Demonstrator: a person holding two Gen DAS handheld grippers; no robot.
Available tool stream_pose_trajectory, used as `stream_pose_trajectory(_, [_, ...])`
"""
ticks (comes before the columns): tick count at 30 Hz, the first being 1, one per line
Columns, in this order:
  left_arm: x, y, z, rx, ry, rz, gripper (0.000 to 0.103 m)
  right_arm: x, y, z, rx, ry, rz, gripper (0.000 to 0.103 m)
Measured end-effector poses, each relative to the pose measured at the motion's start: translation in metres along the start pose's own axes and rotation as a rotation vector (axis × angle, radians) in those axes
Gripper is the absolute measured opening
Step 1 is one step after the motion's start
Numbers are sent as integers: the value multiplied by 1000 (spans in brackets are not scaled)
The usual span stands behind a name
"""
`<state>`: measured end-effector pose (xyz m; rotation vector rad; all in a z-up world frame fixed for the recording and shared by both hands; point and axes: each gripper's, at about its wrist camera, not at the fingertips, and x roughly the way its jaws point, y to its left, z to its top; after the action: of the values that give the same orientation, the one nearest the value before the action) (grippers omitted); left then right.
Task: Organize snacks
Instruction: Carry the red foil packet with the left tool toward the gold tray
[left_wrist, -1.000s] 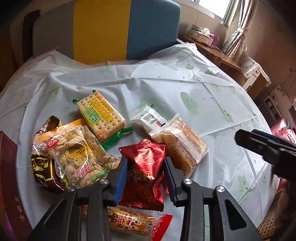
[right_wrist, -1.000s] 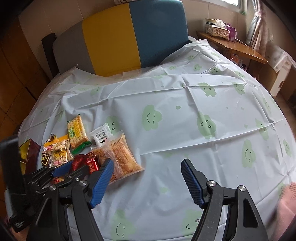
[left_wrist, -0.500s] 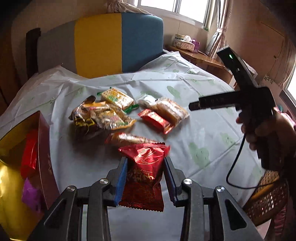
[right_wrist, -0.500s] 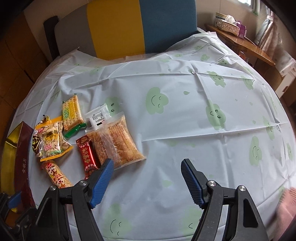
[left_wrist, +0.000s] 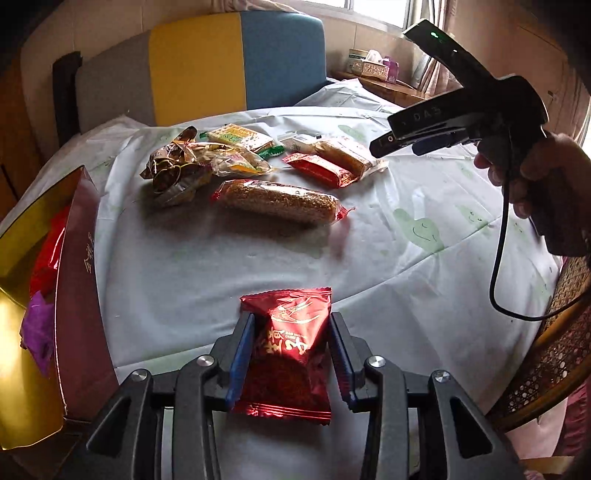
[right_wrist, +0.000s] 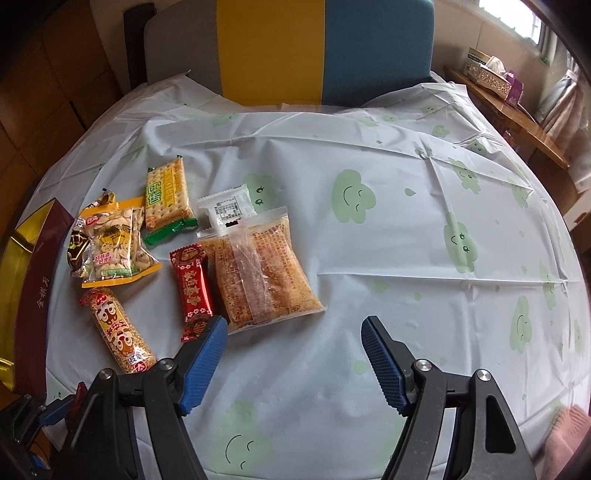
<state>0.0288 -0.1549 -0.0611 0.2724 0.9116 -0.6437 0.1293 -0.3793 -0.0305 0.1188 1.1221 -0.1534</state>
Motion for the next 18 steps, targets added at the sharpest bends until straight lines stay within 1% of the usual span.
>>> stream_pose_trajectory(3, [0, 1, 0, -7, -10, -3, 41, 0, 5, 0, -13, -1, -6, 76])
stream_pose_trajectory(5, [-1, 3, -1, -17, -14, -16, 41, 0, 7, 2, -18, -11, -13, 83])
stream_pose_trajectory(7, [-1, 5, -1, -25, -16, -27, 42, 2, 11, 7, -38, -18, -15, 87])
stream_pose_trajectory(8, [-1, 6, -1, -28, -16, -30, 42, 4, 14, 10, -50, -7, -7, 91])
stream_pose_trajectory(9, [-1, 6, -1, -31, -17, -33, 42, 8, 18, 14, -63, 4, -8, 93])
stream_pose_trajectory(11, [-1, 7, -2, -37, -20, -37, 42, 18, 26, 20, -112, 33, -17, 94])
stream_pose_trajectory(14, [-2, 8, -3, -46, -26, -46, 42, 34, 36, 28, -170, 71, -66, 94])
stream_pose_trajectory(17, [-2, 12, -4, -66, -30, -62, 43, 44, 38, 35, -178, 78, -98, 94])
stream_pose_trajectory(18, [-2, 13, -5, -73, -31, -67, 45, 45, 37, 37, -171, 74, -90, 94])
